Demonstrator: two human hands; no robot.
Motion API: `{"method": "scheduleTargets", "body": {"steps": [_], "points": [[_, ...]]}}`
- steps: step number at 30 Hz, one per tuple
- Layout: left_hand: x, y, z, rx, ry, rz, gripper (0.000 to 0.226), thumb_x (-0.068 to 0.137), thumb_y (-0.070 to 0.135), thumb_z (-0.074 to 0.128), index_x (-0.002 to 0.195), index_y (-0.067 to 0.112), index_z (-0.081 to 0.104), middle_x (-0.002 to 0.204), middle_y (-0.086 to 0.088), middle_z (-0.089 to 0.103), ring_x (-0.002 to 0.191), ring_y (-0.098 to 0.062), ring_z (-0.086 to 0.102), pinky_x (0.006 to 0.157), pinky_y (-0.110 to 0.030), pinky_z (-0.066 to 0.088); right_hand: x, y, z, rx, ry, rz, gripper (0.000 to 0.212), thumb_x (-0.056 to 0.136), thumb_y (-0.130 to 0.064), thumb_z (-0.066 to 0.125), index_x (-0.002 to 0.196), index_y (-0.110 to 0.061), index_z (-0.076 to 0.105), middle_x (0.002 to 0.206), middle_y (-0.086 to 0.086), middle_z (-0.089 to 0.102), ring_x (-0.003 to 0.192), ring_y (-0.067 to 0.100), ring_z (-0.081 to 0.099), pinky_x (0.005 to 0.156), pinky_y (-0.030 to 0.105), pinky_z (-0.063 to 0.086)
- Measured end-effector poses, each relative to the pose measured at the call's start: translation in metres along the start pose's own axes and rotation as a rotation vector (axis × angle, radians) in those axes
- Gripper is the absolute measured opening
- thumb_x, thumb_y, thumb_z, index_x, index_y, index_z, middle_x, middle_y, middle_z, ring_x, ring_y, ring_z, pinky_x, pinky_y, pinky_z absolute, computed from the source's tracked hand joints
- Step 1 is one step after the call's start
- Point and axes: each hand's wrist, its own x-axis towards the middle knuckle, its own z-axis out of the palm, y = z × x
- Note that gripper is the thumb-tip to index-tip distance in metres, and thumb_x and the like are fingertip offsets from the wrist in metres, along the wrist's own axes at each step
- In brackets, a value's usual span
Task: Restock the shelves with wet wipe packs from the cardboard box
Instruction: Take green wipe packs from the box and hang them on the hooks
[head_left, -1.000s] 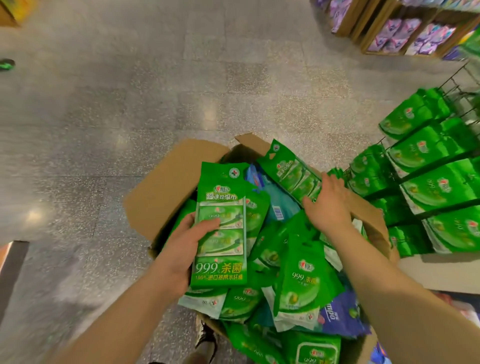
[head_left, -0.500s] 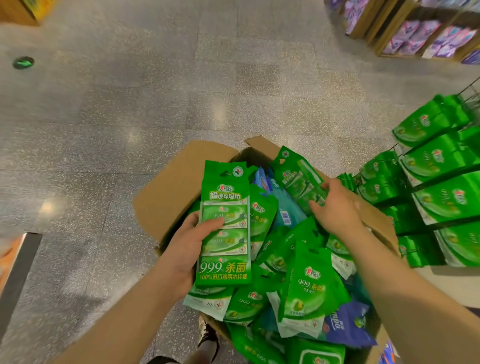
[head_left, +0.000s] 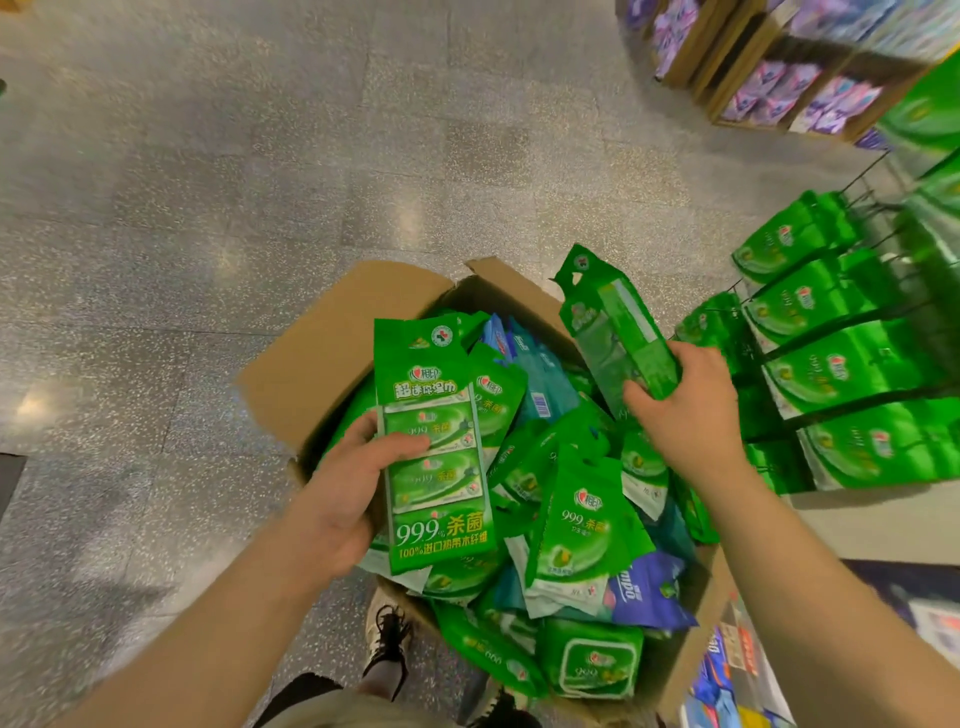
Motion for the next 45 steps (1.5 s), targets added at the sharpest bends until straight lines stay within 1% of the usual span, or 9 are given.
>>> {"method": "scheduleTargets", "body": {"steps": [3, 6, 12, 16, 24, 32, 38, 42, 45], "points": [[-0.001, -0.008, 0.008, 0.016, -0.04, -0.016, 0.069, 0.066, 0.013, 0.074, 0.133, 0.012, 0.059, 0.112, -0.012, 0.077, 0.097, -0.033, 0.076, 0.086, -0.045, 0.057, -0.026, -0.014, -0.028, 0.154, 0.078, 0.108, 0.054, 0.085, -0.032, 0.081, 0.13, -0.012, 0.059, 0.115, 0.003, 0.06, 0.107, 0.021, 0.058, 0.089, 0.026, 0.04], [-0.004, -0.015, 0.022, 0.036, -0.089, -0.039, 0.072, 0.065, 0.017, 0.076, 0.134, 0.012, 0.058, 0.112, -0.013, 0.077, 0.1, -0.035, 0.075, 0.091, -0.049, 0.057, -0.062, -0.034, -0.047, 0.561, 0.038, 0.263, 0.029, 0.089, -0.023, 0.079, 0.109, -0.022, 0.058, 0.096, -0.014, 0.068, 0.086, 0.01, 0.065, 0.081, 0.032, 0.051], [-0.016, -0.029, 0.058, 0.047, -0.214, -0.096, 0.081, 0.068, 0.038, 0.081, 0.142, 0.02, 0.055, 0.121, -0.008, 0.075, 0.108, -0.03, 0.074, 0.099, -0.052, 0.054, -0.135, -0.04, -0.053, 1.094, -0.076, 0.475, 0.026, 0.089, -0.009, 0.073, 0.113, -0.004, 0.068, 0.105, 0.018, 0.077, 0.089, 0.03, 0.076, 0.077, 0.043, 0.063], [-0.028, -0.039, 0.086, 0.118, -0.344, -0.159, 0.072, 0.07, 0.049, 0.072, 0.134, 0.018, 0.06, 0.117, -0.01, 0.076, 0.107, -0.029, 0.074, 0.085, -0.041, 0.056, -0.181, -0.035, -0.054, 1.084, -0.09, 0.51, 0.039, 0.081, -0.019, 0.081, 0.116, -0.007, 0.069, 0.111, 0.015, 0.076, 0.108, 0.038, 0.072, 0.1, 0.054, 0.054], [-0.054, -0.082, 0.119, 0.265, -0.482, -0.233, 0.121, 0.045, 0.068, 0.094, 0.149, 0.029, 0.046, 0.13, -0.006, 0.072, 0.112, -0.032, 0.072, 0.099, -0.057, 0.054, -0.254, -0.01, -0.079, 1.085, 0.06, 0.612, 0.035, 0.084, -0.019, 0.078, 0.116, -0.007, 0.069, 0.108, 0.014, 0.077, 0.1, 0.036, 0.074, 0.093, 0.052, 0.057], [-0.126, -0.135, 0.159, 0.403, -0.636, -0.245, 0.087, 0.062, 0.037, 0.097, 0.137, 0.018, 0.058, 0.119, -0.016, 0.075, 0.106, -0.038, 0.073, 0.095, -0.06, 0.056, -0.339, 0.032, -0.112, 1.065, 0.236, 0.677, 0.028, 0.094, -0.01, 0.069, 0.121, -0.017, 0.067, 0.108, 0.005, 0.078, 0.1, 0.03, 0.075, 0.094, 0.053, 0.057], [-0.192, -0.191, 0.189, 0.52, -0.716, -0.289, 0.077, 0.062, 0.031, 0.093, 0.132, 0.011, 0.066, 0.118, -0.027, 0.072, 0.106, -0.048, 0.071, 0.094, -0.068, 0.053, -0.418, 0.067, -0.137, 1.095, 0.302, 0.764, 0.032, 0.087, -0.034, 0.075, 0.119, -0.027, 0.07, 0.108, -0.001, 0.079, 0.099, 0.025, 0.076, 0.096, 0.056, 0.055], [-0.239, -0.228, 0.208, 0.609, -0.768, -0.295, 0.09, 0.051, 0.035, 0.097, 0.131, 0.012, 0.065, 0.115, -0.026, 0.074, 0.1, -0.046, 0.073, 0.086, -0.062, 0.059, -0.474, 0.09, -0.151, 1.157, 0.4, 0.841, 0.024, 0.097, -0.027, 0.069, 0.12, -0.024, 0.068, 0.104, -0.002, 0.079, 0.094, 0.022, 0.077, 0.091, 0.05, 0.059], [-0.267, -0.248, 0.218, 0.661, -0.816, -0.305, 0.054, 0.075, 0.025, 0.084, 0.123, 0.012, 0.065, 0.105, -0.022, 0.077, 0.086, -0.04, 0.077, 0.072, -0.048, 0.062, -0.507, 0.101, -0.165, 1.206, 0.42, 0.883, 0.03, 0.097, -0.045, 0.065, 0.122, -0.026, 0.066, 0.106, -0.004, 0.079, 0.098, 0.022, 0.076, 0.095, 0.052, 0.057]]}}
